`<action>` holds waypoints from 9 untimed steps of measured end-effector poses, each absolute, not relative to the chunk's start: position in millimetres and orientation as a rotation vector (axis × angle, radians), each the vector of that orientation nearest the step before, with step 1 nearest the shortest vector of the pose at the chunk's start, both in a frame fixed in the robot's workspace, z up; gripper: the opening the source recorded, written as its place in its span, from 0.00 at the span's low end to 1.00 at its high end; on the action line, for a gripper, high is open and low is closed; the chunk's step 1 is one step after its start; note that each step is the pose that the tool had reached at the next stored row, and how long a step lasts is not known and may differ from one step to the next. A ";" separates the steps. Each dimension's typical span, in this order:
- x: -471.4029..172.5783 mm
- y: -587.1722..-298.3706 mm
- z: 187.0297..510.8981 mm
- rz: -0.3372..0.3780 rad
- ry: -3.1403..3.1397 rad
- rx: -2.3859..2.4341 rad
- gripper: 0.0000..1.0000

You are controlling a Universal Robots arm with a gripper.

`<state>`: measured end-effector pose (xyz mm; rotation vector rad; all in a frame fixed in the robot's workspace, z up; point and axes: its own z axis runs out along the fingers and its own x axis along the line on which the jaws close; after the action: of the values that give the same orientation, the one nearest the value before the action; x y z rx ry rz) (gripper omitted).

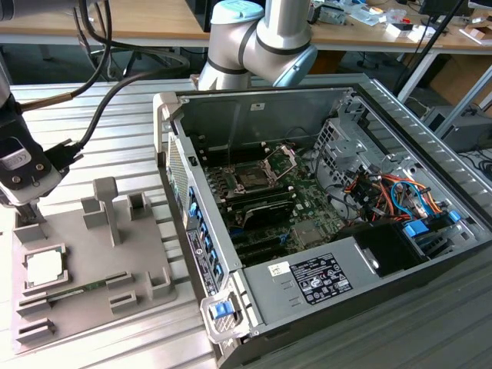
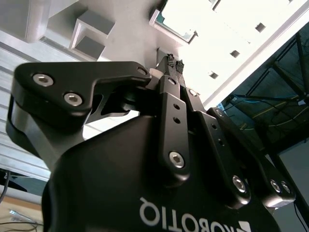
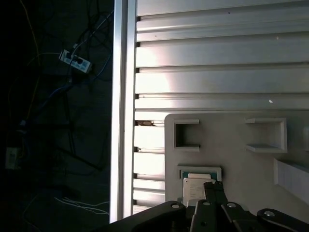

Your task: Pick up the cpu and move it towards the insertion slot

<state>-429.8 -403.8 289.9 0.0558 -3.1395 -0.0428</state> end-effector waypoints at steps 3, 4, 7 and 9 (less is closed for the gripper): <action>-429.8 -404.2 289.2 -0.043 -3.140 0.056 0.11; -429.7 -404.4 288.9 -0.043 -3.140 0.056 0.11; -429.8 -404.7 288.4 -0.043 -3.140 0.056 0.11; -429.8 -404.9 288.0 -0.043 -3.140 0.056 0.11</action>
<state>-429.8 -404.9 288.0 0.0556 -3.1396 -0.0428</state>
